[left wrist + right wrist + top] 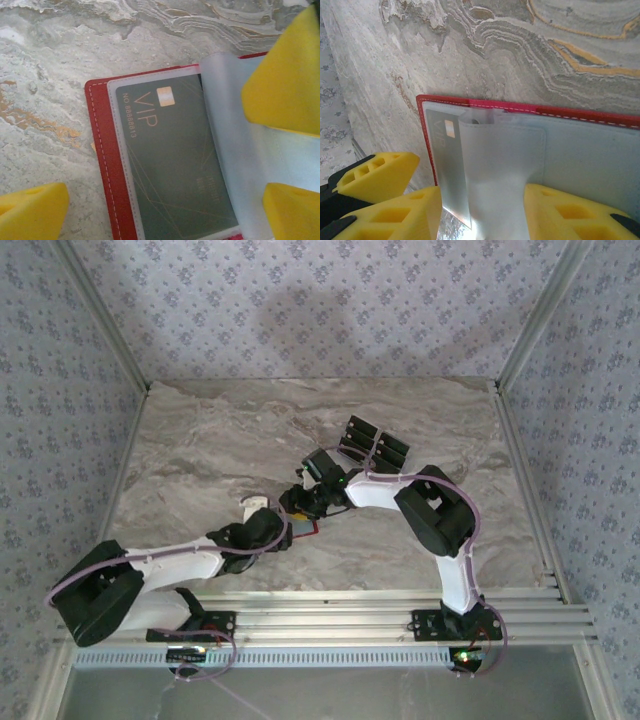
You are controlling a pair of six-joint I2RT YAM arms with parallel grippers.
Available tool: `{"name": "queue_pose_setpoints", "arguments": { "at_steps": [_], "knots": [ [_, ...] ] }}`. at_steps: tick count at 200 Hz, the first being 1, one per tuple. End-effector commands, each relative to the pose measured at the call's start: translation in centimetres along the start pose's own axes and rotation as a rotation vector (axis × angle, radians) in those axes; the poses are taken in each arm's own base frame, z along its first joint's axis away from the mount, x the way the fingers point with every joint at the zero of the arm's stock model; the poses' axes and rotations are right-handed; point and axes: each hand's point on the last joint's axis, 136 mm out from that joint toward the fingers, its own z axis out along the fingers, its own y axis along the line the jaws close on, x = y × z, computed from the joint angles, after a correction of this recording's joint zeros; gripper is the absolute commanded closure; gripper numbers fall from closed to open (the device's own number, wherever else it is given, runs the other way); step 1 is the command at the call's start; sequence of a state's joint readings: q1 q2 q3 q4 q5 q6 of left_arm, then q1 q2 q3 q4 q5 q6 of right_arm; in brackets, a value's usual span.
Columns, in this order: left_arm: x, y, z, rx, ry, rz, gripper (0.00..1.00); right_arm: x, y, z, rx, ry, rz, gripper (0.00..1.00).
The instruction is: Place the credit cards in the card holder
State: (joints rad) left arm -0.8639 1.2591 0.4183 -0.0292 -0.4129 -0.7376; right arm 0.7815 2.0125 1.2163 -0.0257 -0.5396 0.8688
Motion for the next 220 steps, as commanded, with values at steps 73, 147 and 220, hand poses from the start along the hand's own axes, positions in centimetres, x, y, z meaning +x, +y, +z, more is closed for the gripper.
{"name": "queue_pose_setpoints", "arguments": {
  "at_steps": [73, 147, 220],
  "knots": [
    [0.0, 1.0, 0.1, -0.045, -0.015, -0.042, 0.01, 0.5, -0.3, -2.8, 0.016, -0.043, 0.014, 0.49],
    [0.1, 1.1, 0.1, -0.046, -0.013, -0.039, 0.01, 2.9, -1.3, -1.7, 0.034, -0.018, 0.044, 0.49],
    [0.1, 1.0, 0.1, -0.046, -0.014, -0.041, 0.01, 3.4, -1.8, -0.9, 0.043, -0.008, 0.074, 0.49]
  ]
}}
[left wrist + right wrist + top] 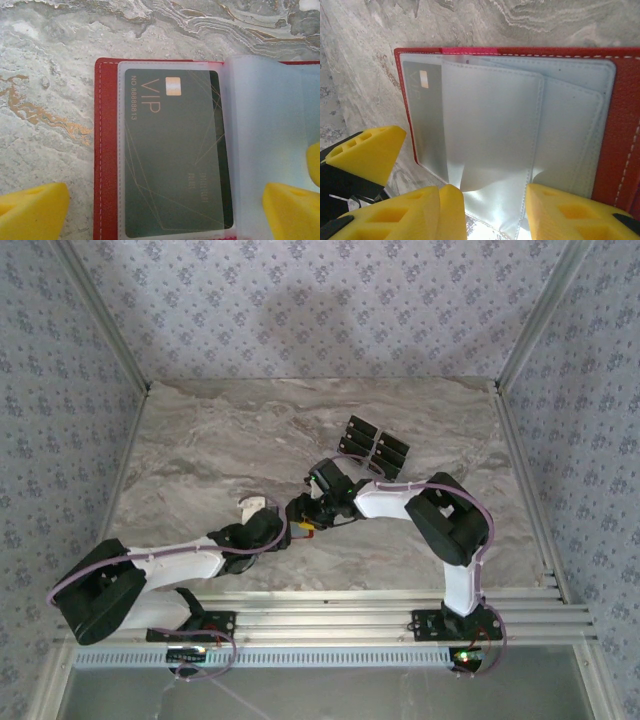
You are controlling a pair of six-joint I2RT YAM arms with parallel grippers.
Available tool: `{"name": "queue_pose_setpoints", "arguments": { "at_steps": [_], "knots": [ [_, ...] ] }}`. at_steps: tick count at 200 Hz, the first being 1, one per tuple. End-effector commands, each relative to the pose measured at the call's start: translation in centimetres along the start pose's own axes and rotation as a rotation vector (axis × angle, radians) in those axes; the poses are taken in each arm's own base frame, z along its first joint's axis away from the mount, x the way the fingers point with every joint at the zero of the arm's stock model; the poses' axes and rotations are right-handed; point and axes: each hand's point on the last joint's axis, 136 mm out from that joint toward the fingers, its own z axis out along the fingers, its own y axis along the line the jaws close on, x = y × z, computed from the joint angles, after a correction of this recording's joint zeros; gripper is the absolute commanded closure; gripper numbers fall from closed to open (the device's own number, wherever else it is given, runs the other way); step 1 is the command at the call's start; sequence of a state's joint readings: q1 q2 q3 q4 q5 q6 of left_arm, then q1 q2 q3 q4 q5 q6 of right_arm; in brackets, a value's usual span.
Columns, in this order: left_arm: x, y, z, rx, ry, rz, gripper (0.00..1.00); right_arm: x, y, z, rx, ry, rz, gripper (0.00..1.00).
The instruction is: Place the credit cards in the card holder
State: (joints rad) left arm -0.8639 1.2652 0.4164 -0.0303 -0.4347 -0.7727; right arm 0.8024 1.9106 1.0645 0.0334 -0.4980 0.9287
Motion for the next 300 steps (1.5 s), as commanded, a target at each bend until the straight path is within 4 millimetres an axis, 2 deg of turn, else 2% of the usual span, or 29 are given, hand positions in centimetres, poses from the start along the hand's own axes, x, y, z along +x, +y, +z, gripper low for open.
{"name": "queue_pose_setpoints", "arguments": {
  "at_steps": [1, 113, 162, 183, 199, 233, 274, 300],
  "knots": [
    [0.1, 0.6, 0.0, -0.024, -0.005, -0.009, 0.01, 0.9, -0.7, 0.4, 0.025, 0.015, 0.033, 0.49],
    [-0.3, 0.3, -0.3, -0.006, -0.016, -0.005, 0.01, -0.4, 1.9, 1.5, -0.078, 0.023, 0.024, 0.49],
    [-1.9, 0.0, -2.3, 0.050, -0.073, -0.022, 0.01, -0.8, 2.4, 2.0, -0.090, 0.028, 0.031, 0.49],
    [-2.4, 1.5, -3.4, 0.015, -0.109, -0.068, 0.01, -0.8, 2.1, 2.1, -0.082, 0.029, 0.035, 0.49],
    [-2.5, 3.4, -3.7, -0.052, -0.103, -0.136, 0.01, -0.8, 1.7, 2.1, -0.074, 0.028, 0.041, 0.49],
    [-2.2, 7.3, -2.9, -0.214, -0.017, -0.239, 0.01, -0.7, 0.9, 2.0, -0.056, 0.023, 0.051, 0.50],
    [-2.6, 9.5, -2.1, -0.338, 0.044, -0.264, 0.01, -0.5, 0.1, 1.7, -0.041, 0.021, 0.058, 0.50],
    [-1.9, 11.2, -1.5, -0.408, 0.102, -0.295, 0.01, -0.6, -0.1, 1.4, -0.040, 0.016, 0.057, 0.50]
  ]
}}
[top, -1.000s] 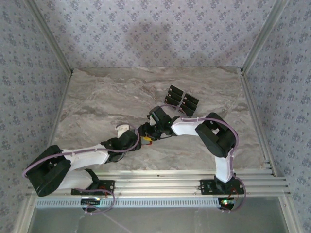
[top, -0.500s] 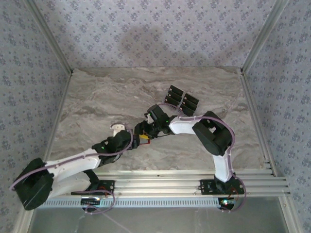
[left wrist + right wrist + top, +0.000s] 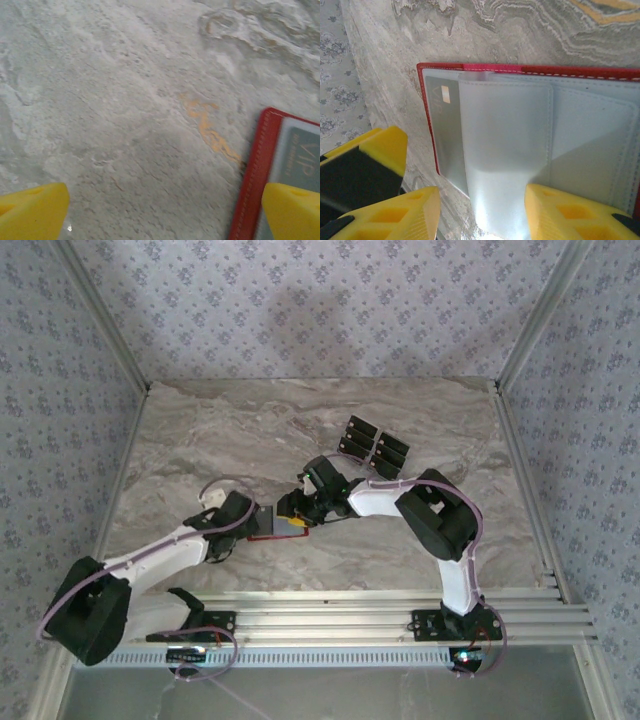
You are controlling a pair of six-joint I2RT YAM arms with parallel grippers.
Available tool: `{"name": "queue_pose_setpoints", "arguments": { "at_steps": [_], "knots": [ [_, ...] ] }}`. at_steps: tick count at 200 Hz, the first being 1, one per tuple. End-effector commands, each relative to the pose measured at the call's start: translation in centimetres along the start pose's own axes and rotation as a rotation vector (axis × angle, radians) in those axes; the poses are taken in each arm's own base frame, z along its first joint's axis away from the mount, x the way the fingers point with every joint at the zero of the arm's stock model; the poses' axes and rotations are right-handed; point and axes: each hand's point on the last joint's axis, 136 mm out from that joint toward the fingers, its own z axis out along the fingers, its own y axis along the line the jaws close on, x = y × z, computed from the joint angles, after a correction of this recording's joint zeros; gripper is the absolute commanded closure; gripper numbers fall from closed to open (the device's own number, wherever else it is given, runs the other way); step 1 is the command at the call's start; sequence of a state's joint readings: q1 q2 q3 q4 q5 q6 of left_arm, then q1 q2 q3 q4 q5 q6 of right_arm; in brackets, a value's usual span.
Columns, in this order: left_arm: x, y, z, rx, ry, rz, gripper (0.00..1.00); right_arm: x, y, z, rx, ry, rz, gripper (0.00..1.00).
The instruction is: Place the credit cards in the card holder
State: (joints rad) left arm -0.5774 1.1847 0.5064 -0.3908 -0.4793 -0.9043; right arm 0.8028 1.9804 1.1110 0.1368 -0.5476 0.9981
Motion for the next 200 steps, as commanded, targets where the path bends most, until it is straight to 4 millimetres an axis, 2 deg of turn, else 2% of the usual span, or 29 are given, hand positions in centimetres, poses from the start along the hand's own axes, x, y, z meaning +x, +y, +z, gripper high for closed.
{"name": "queue_pose_setpoints", "arguments": {
  "at_steps": [1, 22, 61, 113, 161, 200],
  "knots": [
    [0.0, 1.6, 0.5, -0.084, 0.045, -0.019, 0.01, 0.5, -1.9, -0.2, 0.046, 0.012, 0.029, 0.50],
    [0.2, 2.1, 1.1, -0.126, 0.065, -0.011, 0.01, 0.4, -2.0, -0.4, 0.044, 0.010, 0.028, 0.50],
    [0.9, 0.9, 1.8, -0.095, 0.107, 0.014, 0.01, 0.3, -2.2, -0.7, 0.040, 0.007, 0.025, 0.50],
    [1.7, -2.2, 1.7, -0.007, 0.117, 0.049, 0.01, -0.2, -2.7, -1.9, 0.048, -0.009, 0.023, 0.50],
    [2.9, -5.9, 1.1, 0.057, 0.118, 0.094, 0.01, -0.4, -3.6, -2.9, 0.069, -0.019, 0.025, 0.50],
    [3.8, -7.6, 1.0, 0.074, 0.120, 0.118, 0.01, -0.5, -3.5, -4.9, 0.105, -0.047, -0.015, 0.50]
  ]
}}
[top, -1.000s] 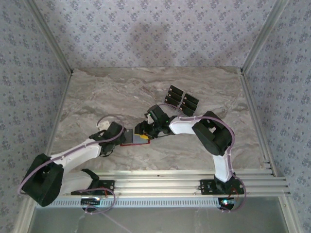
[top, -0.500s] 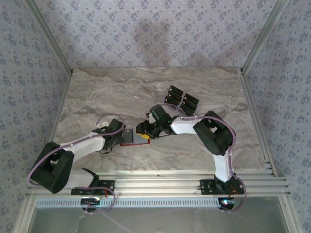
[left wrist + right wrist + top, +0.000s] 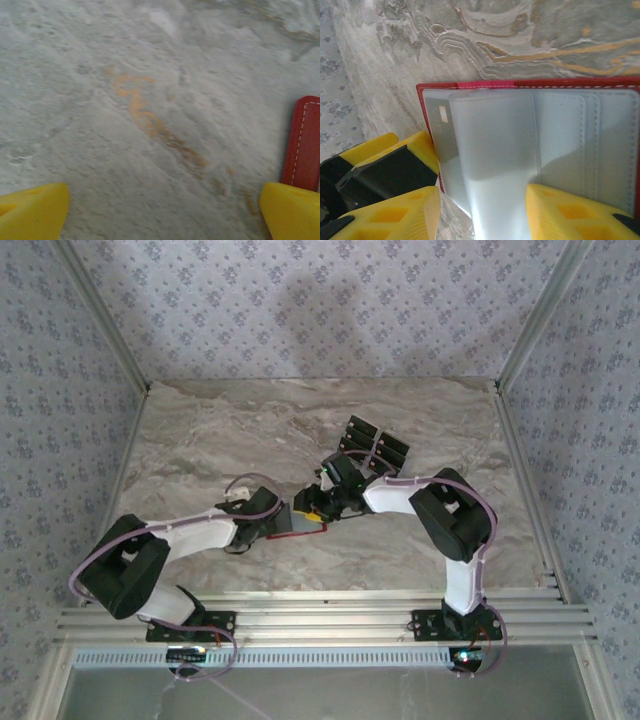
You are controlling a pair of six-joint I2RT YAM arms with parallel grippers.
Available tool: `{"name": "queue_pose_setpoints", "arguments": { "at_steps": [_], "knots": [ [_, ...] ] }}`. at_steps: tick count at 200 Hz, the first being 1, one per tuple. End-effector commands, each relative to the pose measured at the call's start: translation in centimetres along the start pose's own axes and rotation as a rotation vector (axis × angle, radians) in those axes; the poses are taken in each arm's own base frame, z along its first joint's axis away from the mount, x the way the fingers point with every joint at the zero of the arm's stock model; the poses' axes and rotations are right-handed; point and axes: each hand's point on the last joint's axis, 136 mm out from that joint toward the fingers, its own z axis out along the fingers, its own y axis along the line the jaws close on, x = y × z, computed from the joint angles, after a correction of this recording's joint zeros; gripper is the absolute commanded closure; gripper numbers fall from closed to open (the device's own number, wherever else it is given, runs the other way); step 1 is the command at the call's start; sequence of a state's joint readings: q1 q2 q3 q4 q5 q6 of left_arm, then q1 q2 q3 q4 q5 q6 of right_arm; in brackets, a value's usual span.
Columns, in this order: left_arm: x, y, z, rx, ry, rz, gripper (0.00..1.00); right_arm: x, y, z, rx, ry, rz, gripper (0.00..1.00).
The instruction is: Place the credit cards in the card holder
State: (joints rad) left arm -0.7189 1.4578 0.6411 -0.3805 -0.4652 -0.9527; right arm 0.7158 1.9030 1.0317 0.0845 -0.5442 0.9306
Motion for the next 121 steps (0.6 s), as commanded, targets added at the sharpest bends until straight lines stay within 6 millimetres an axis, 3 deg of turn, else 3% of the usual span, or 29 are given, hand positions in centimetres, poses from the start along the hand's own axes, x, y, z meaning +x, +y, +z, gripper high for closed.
{"name": "queue_pose_setpoints", "arguments": {
  "at_steps": [1, 38, 70, 121],
  "knots": [
    [0.7, -2.8, -0.3, 0.082, 0.032, -0.008, 0.01, 0.7, -0.6, -1.6, 0.060, -0.005, -0.034, 0.50],
    [0.9, -3.0, -0.3, 0.084, 0.028, -0.007, 0.01, 1.1, -0.8, -4.5, 0.133, -0.049, -0.086, 0.50],
    [0.9, -3.0, -0.2, 0.084, 0.028, -0.004, 0.01, 2.0, -2.1, -6.7, 0.227, -0.076, -0.098, 0.50],
    [1.0, -3.0, -0.1, 0.083, 0.025, 0.001, 0.01, 4.2, -3.7, -6.3, 0.271, -0.035, -0.064, 0.50]
  ]
}}
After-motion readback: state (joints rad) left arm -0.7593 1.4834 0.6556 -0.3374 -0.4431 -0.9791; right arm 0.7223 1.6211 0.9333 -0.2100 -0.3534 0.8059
